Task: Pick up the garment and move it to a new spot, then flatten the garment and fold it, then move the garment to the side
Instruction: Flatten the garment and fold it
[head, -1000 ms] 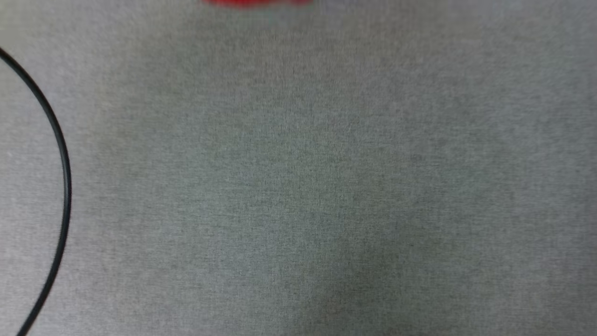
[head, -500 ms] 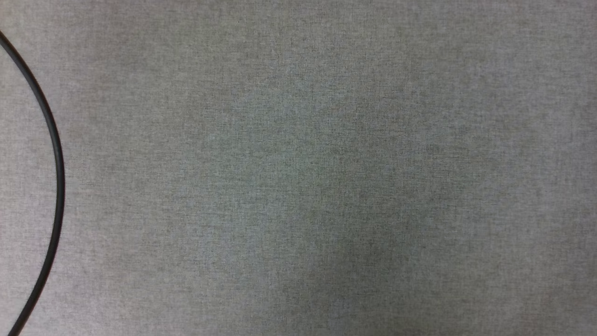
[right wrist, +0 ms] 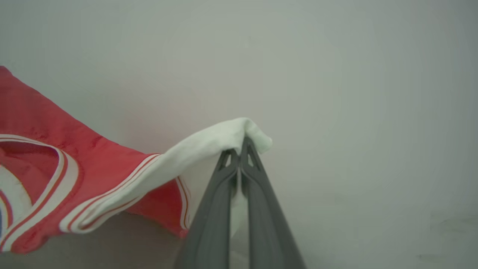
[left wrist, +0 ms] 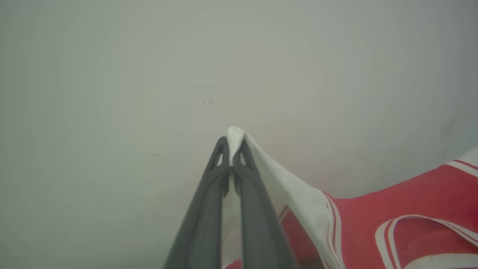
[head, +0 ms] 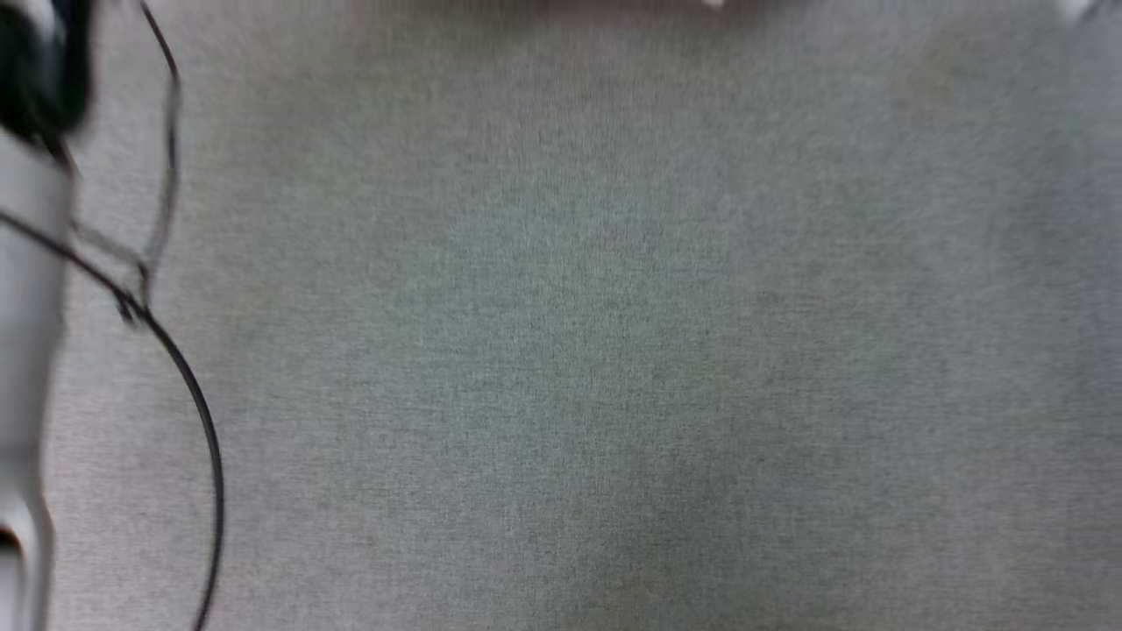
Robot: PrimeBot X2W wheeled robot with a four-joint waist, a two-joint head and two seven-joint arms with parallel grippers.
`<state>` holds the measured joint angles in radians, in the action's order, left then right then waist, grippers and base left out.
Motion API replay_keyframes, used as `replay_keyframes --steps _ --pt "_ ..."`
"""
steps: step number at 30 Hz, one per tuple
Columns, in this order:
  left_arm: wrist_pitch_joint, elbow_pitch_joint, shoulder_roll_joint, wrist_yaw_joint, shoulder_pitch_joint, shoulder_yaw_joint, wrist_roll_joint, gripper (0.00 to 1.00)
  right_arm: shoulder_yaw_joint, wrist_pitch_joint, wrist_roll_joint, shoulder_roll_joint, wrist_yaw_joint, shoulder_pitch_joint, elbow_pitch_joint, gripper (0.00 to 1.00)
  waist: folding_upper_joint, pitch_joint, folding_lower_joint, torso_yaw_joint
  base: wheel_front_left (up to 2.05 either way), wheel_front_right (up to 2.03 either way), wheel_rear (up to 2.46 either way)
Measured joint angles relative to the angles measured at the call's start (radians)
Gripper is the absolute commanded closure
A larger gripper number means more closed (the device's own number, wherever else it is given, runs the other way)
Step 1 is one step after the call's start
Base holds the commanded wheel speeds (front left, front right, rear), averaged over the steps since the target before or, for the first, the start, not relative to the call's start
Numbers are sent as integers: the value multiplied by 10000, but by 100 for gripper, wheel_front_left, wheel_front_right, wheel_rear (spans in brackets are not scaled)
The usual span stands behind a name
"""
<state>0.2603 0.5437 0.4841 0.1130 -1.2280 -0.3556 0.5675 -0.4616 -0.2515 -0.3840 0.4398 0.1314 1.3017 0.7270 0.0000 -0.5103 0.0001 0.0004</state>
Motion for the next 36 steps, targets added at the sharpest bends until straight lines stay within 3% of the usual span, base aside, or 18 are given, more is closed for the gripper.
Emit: replay_keyframes --steps 10,19,30,36 --pt "13 -2128 -21 -669 5467 800 86 100 -642 -79 -775 516 0 -4381 -1434 100 0 1745 -3 -22 0 0 0" --pt "8 -3438 -92 -1419 9445 1026 573 100 -236 -19 -1319 598 0 -7774 -2065 100 0 3328 -5 -8 0 0 0" --pt "-50 -3873 -240 -2107 12853 1137 1191 100 943 293 -1425 512 0 -11380 -2763 100 1 4817 -4 -99 0 0 0" --pt "-46 -3854 -443 -2278 14030 1200 1452 100 1457 596 -1158 476 0 -13149 -3233 100 0 5186 -3 -248 0 0 0"
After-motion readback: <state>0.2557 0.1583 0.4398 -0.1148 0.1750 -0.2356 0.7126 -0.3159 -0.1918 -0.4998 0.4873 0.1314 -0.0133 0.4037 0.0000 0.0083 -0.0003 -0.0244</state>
